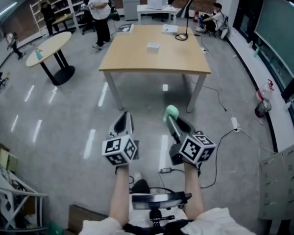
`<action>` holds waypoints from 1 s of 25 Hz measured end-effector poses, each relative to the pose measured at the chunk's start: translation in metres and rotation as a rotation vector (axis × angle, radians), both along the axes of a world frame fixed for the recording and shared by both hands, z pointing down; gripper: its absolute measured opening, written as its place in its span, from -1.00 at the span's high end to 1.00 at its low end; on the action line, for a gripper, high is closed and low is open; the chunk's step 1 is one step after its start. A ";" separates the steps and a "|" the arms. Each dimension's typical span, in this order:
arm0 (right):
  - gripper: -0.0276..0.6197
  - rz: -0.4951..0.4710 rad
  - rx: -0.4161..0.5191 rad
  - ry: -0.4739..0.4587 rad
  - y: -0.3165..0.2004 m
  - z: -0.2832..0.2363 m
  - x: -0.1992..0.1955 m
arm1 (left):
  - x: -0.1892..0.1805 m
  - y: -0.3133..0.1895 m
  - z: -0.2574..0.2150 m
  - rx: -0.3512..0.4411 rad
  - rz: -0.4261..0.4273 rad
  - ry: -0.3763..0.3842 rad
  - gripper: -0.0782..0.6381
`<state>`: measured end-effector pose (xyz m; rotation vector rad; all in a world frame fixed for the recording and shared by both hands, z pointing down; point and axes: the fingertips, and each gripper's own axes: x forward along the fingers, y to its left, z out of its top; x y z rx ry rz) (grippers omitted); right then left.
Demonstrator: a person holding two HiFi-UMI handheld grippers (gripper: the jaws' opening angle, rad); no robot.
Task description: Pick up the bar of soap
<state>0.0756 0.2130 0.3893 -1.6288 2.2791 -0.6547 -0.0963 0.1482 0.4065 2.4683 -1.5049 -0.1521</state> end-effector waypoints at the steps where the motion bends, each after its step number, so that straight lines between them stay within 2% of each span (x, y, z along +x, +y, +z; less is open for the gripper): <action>1: 0.54 -0.003 0.000 -0.001 0.009 0.000 -0.002 | -0.006 0.007 -0.003 0.006 -0.009 0.004 0.74; 5: 0.54 0.004 0.016 -0.005 0.031 -0.004 -0.009 | -0.025 0.026 -0.015 0.027 -0.033 0.024 0.74; 8: 0.54 0.017 0.024 0.000 0.039 -0.007 -0.010 | -0.021 0.036 -0.012 0.052 -0.005 -0.039 0.74; 12: 0.54 0.040 0.045 0.007 0.052 -0.014 -0.021 | -0.014 0.057 -0.023 0.109 0.077 -0.119 0.74; 16: 0.54 0.059 0.041 0.013 0.067 -0.017 -0.046 | -0.039 0.081 -0.022 0.140 0.098 -0.144 0.74; 21: 0.54 0.077 0.036 0.001 0.092 -0.019 -0.082 | -0.083 0.103 -0.021 0.127 0.097 -0.131 0.74; 25: 0.54 0.108 0.032 0.036 0.119 -0.016 -0.105 | -0.107 0.116 -0.013 0.087 0.100 -0.130 0.74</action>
